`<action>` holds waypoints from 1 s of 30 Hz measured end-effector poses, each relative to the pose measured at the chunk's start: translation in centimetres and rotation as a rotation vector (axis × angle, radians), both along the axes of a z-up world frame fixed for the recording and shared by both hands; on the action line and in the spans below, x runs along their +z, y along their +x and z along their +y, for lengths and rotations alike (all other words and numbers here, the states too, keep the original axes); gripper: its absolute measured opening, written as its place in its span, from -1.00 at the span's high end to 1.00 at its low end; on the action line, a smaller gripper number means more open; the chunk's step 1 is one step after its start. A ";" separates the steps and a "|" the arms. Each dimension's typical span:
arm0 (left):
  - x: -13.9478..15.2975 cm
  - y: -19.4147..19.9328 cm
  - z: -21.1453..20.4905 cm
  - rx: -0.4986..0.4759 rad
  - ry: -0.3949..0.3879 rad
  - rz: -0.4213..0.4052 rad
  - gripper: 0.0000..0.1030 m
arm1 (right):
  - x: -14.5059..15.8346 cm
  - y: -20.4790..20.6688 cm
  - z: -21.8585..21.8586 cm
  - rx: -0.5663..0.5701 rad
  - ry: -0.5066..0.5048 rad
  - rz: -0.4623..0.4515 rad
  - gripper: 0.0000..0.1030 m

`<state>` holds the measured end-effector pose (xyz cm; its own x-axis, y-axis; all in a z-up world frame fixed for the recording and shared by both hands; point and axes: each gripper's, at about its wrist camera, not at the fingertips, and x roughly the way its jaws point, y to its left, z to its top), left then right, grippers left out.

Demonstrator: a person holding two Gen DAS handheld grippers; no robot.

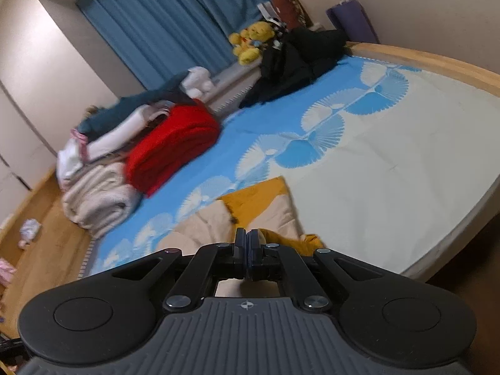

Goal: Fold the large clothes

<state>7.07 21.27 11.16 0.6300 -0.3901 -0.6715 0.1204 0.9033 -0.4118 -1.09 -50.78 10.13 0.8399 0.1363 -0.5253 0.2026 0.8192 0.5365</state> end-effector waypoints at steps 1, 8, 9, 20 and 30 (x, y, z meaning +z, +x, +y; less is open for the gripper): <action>-1.4 1.7 0.1 0.014 -0.012 0.013 0.91 | -0.5 1.6 0.1 0.007 -0.019 0.006 1.00; -9.1 12.7 1.2 0.170 -0.021 0.097 0.21 | -4.6 15.5 1.0 0.027 -0.137 0.061 0.94; -9.8 13.0 1.7 0.200 -0.021 0.089 0.04 | -5.0 16.6 1.0 0.001 -0.174 0.066 0.93; -13.2 14.5 0.4 0.189 0.129 0.194 -0.12 | -10.6 17.5 0.5 -0.007 -0.237 0.169 0.78; -14.3 15.3 -2.3 0.151 0.243 0.202 -0.27 | -13.4 18.8 3.1 0.115 -0.332 0.250 0.41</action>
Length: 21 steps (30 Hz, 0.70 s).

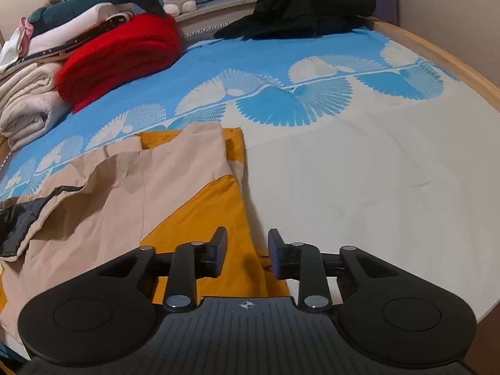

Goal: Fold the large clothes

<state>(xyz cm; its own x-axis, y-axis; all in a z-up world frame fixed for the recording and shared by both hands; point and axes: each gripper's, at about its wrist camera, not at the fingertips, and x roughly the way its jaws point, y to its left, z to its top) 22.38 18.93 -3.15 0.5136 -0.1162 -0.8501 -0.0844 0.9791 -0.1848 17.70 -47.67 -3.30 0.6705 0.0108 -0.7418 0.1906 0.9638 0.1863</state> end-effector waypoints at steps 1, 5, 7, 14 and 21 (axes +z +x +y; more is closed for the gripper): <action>-0.1 0.2 -0.4 -0.009 0.013 0.002 -0.33 | -0.1 0.3 0.2 0.001 0.000 0.005 0.41; -0.5 1.3 -2.3 -0.047 0.083 -0.005 -0.55 | -0.6 2.0 1.0 0.005 0.004 0.009 0.35; -0.7 1.8 -3.1 -0.060 0.110 -0.007 -0.56 | -0.9 3.0 1.4 0.004 0.004 0.011 0.31; -1.5 4.2 -4.5 -0.072 0.159 -0.016 -0.56 | -2.2 6.2 2.5 0.031 -0.008 0.025 0.31; -1.2 6.7 -3.9 -0.038 0.134 -0.100 -0.56 | -3.9 9.0 2.9 0.079 -0.040 0.043 0.30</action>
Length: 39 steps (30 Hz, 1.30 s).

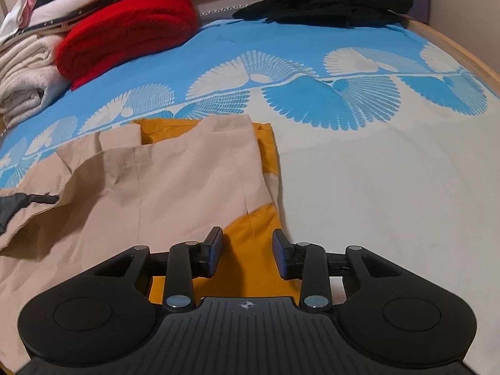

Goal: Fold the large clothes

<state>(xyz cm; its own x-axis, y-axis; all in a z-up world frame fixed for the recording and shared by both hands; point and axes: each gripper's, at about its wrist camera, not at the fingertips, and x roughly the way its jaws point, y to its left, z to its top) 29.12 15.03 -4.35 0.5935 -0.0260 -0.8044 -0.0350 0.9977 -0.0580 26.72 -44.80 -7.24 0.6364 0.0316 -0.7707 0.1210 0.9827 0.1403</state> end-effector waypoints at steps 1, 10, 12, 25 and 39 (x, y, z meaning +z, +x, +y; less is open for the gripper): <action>0.1 0.4 0.2 0.006 -0.008 -0.011 -0.56 | -0.2 0.4 0.0 0.005 -0.001 -0.001 0.30; -0.2 3.0 0.8 0.041 -0.111 -0.035 0.64 | -0.9 3.4 0.0 0.015 0.010 -0.033 0.30; -0.5 3.5 0.8 0.044 -0.114 -0.023 1.00 | -0.9 3.8 0.2 0.024 -0.021 -0.050 0.55; -1.5 5.1 3.5 0.140 -0.212 0.027 -0.60 | -0.2 4.3 -0.7 0.009 0.007 -0.079 0.49; 1.0 4.5 3.0 0.080 -0.176 -0.140 0.98 | 0.5 4.2 1.0 0.071 -0.076 -0.153 0.95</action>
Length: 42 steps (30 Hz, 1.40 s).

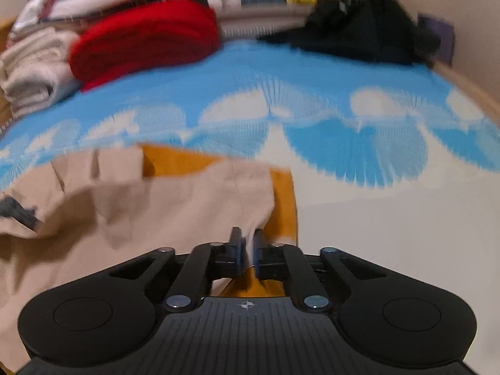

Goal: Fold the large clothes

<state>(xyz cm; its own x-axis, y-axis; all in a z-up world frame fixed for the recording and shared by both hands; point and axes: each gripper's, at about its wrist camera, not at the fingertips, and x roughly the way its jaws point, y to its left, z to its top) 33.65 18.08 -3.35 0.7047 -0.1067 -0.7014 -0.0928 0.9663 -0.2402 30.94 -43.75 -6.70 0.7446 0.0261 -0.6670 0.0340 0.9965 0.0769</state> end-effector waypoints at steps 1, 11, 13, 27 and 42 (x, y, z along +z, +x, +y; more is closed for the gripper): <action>0.8 -0.2 0.2 0.025 -0.002 -0.051 0.98 | 1.0 -0.3 -0.2 -0.020 0.004 -0.054 0.96; -1.5 2.9 -0.8 0.099 0.079 0.063 0.99 | 0.8 2.2 -1.0 -0.176 0.013 -0.075 0.96; -0.3 2.7 -0.8 0.100 0.078 -0.019 0.99 | 1.1 2.7 -0.7 -0.188 0.022 -0.093 0.96; -2.3 5.7 2.0 0.142 -0.141 0.088 0.01 | 0.5 6.6 -1.2 -0.289 0.107 -0.031 0.89; -2.2 4.8 0.9 0.092 -0.108 -0.010 0.95 | 0.0 5.7 0.2 -0.208 0.038 -0.010 1.00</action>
<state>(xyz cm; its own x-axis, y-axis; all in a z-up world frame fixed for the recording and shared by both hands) 38.46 18.99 -5.54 0.7219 -0.1158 -0.6822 -0.1773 0.9220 -0.3441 36.61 -43.52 -6.69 0.7431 -0.1038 -0.6611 0.2375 0.9645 0.1155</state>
